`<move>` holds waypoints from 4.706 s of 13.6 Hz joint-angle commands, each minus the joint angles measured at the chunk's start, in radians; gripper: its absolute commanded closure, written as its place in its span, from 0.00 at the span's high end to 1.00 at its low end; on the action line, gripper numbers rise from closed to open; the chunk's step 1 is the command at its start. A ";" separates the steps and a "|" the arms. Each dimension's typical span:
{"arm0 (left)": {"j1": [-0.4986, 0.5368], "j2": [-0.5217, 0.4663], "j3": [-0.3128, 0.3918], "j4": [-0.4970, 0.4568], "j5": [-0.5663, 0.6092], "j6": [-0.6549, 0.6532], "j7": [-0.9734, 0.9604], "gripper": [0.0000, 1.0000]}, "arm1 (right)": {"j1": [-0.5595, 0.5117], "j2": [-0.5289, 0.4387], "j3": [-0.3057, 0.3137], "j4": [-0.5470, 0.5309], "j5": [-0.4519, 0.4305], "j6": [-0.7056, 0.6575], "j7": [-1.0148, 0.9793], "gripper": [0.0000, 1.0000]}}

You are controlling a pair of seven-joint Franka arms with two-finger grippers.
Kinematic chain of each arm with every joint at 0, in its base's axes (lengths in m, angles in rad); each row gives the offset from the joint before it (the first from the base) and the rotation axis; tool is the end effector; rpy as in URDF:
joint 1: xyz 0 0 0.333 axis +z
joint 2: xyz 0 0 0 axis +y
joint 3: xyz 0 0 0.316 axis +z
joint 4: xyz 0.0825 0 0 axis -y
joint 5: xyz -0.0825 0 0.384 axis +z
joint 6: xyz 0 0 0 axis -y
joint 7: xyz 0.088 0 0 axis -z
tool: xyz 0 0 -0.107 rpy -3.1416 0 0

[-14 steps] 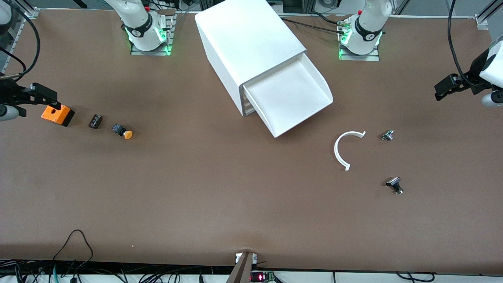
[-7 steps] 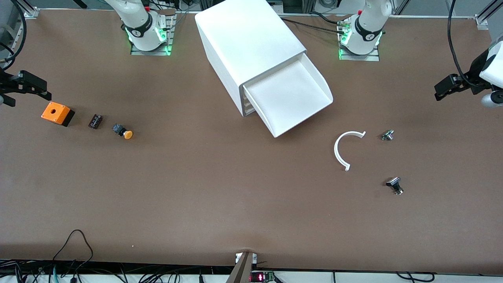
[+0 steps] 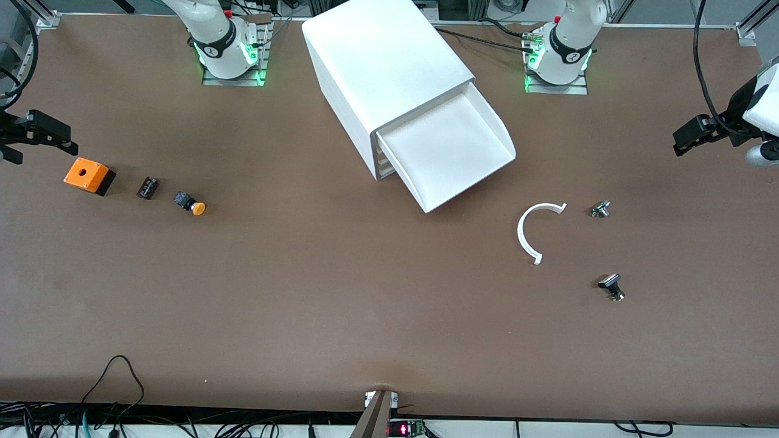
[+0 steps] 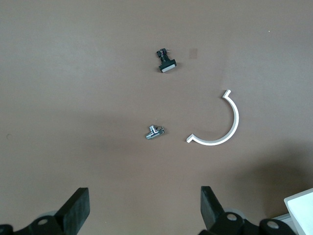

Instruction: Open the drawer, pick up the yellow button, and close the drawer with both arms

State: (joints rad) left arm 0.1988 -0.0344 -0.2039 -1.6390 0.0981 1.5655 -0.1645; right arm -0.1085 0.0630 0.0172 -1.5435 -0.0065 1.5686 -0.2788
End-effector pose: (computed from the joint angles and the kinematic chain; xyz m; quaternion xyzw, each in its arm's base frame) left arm 0.5422 0.0059 0.6110 -0.9953 -0.0789 0.0154 0.0540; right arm 0.5703 -0.0532 0.6017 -0.9954 -0.0936 0.0191 0.0008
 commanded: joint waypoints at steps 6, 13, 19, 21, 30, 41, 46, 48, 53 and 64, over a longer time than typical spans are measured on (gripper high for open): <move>0.001 0.013 0.000 0.033 0.002 -0.021 0.000 1.00 | -0.027 -0.100 0.012 -0.185 0.023 0.145 -0.005 1.00; -0.001 0.013 0.000 0.034 -0.001 -0.021 -0.004 1.00 | -0.042 -0.054 0.020 -0.118 0.030 0.070 -0.060 1.00; 0.001 0.014 0.000 0.034 -0.001 -0.019 0.000 1.00 | -0.037 -0.048 0.021 -0.099 0.033 0.015 -0.054 1.00; 0.001 0.014 0.001 0.034 -0.001 -0.019 -0.001 1.00 | -0.027 -0.045 0.023 -0.099 0.033 0.011 -0.054 1.00; -0.002 0.016 -0.002 0.034 -0.001 -0.016 -0.001 1.00 | -0.022 -0.038 0.020 -0.081 0.033 0.022 -0.054 1.00; -0.024 0.024 -0.014 0.034 -0.018 -0.016 0.019 1.00 | -0.017 -0.051 0.046 -0.069 0.023 -0.016 -0.054 1.00; -0.007 0.022 -0.006 0.031 -0.121 -0.041 0.017 1.00 | -0.017 -0.054 0.067 -0.067 0.014 -0.007 -0.054 1.00; -0.009 0.022 -0.008 0.031 -0.118 -0.061 0.017 1.00 | -0.017 -0.052 0.064 -0.067 0.011 -0.005 -0.054 1.00; -0.041 0.062 -0.025 0.047 -0.116 -0.044 0.013 1.00 | -0.014 -0.052 0.069 -0.069 0.005 -0.006 -0.056 1.00; -0.087 0.140 -0.020 0.050 -0.127 -0.121 -0.067 1.00 | -0.014 -0.144 0.070 -0.175 0.005 0.074 -0.052 1.00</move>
State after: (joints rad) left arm 0.1522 0.0870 -0.2244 -1.6275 -0.0171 1.4804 -0.1726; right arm -0.1265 -0.0549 0.0871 -1.6898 0.0047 1.6249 -0.3210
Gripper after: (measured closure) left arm 0.000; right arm 0.000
